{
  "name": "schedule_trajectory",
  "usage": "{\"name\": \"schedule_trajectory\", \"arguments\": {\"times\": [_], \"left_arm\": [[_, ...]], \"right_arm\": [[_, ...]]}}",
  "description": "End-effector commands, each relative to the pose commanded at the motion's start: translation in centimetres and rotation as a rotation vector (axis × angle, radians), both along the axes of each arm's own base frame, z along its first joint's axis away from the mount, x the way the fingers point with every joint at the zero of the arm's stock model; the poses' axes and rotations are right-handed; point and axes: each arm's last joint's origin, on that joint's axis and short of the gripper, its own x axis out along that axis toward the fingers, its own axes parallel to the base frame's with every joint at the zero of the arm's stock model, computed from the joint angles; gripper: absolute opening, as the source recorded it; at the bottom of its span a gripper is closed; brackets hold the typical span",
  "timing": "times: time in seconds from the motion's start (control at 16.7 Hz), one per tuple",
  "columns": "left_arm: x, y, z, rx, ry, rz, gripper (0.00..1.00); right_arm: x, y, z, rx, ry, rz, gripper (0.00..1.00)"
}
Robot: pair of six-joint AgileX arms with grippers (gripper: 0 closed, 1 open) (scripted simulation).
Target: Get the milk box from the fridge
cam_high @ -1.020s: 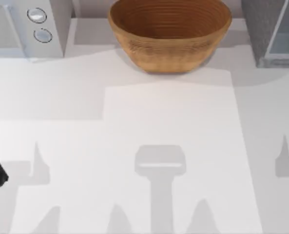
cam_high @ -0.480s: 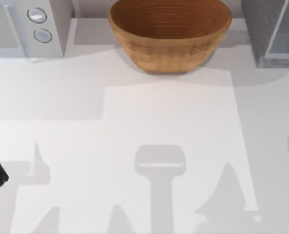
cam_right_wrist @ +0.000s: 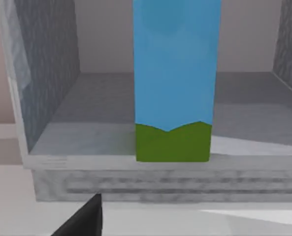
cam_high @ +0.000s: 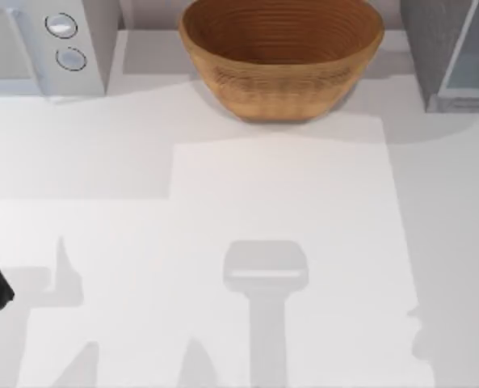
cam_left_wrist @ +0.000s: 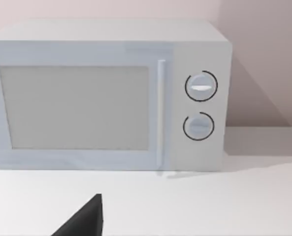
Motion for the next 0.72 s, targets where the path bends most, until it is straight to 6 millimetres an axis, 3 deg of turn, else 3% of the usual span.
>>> {"name": "schedule_trajectory", "arguments": {"times": [0.3,0.72], "left_arm": [[0.0,0.0,0.0,0.0,0.0,0.0,1.0],[0.0,0.0,0.0,0.0,0.0,0.0,1.0]], "right_arm": [[0.2,-1.2,-1.4,-0.006,-0.012,-0.002,1.0],[0.6,-1.1,-1.5,-0.003,-0.007,0.005,1.0]]}}
